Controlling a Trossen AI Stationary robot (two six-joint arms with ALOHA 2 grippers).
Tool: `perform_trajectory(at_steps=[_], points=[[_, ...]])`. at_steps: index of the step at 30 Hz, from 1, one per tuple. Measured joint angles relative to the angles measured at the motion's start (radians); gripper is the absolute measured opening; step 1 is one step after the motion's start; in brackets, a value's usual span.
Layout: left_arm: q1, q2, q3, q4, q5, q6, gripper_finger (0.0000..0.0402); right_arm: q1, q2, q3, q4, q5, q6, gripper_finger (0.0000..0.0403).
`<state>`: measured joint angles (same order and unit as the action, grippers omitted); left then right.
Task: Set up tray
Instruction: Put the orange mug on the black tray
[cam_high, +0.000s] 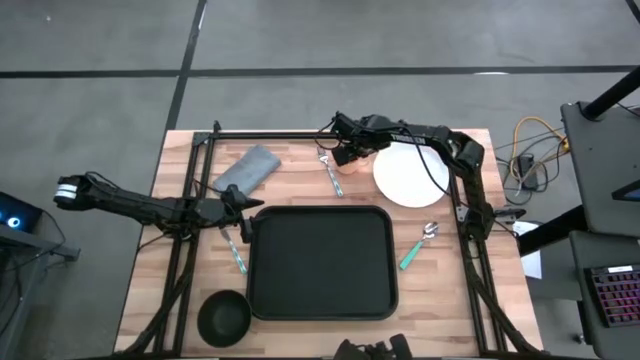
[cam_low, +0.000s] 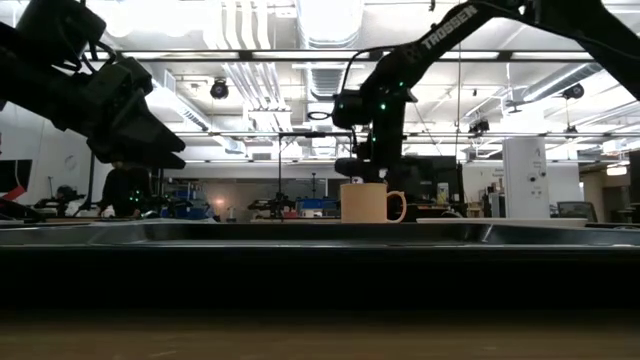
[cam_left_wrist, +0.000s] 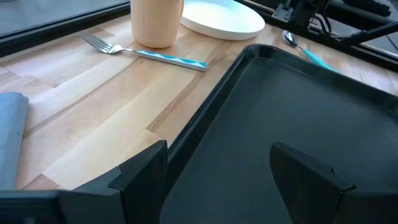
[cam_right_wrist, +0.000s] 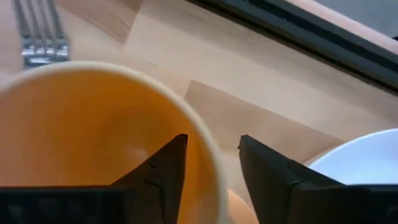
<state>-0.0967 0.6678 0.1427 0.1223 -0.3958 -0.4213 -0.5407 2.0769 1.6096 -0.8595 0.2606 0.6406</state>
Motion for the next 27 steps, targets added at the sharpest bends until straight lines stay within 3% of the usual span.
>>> perform_trajectory(at_steps=[9, 20, 27], points=[[0.000, 0.000, 0.002, 0.001, 0.000, 0.000, 0.0262, -0.001, -0.049, 0.000, 0.013, 0.003, -0.036, 0.0015], [0.000, 0.000, 0.003, 0.001, 0.000, 0.000, 0.0262, 0.006, -0.064, 0.007, -0.026, -0.015, -0.059, 0.0009], [0.000, 0.001, 0.007, 0.044, -0.048, -0.015, 0.0262, 0.074, -0.214, 0.017, -0.082, -0.019, -0.068, 0.0009]])
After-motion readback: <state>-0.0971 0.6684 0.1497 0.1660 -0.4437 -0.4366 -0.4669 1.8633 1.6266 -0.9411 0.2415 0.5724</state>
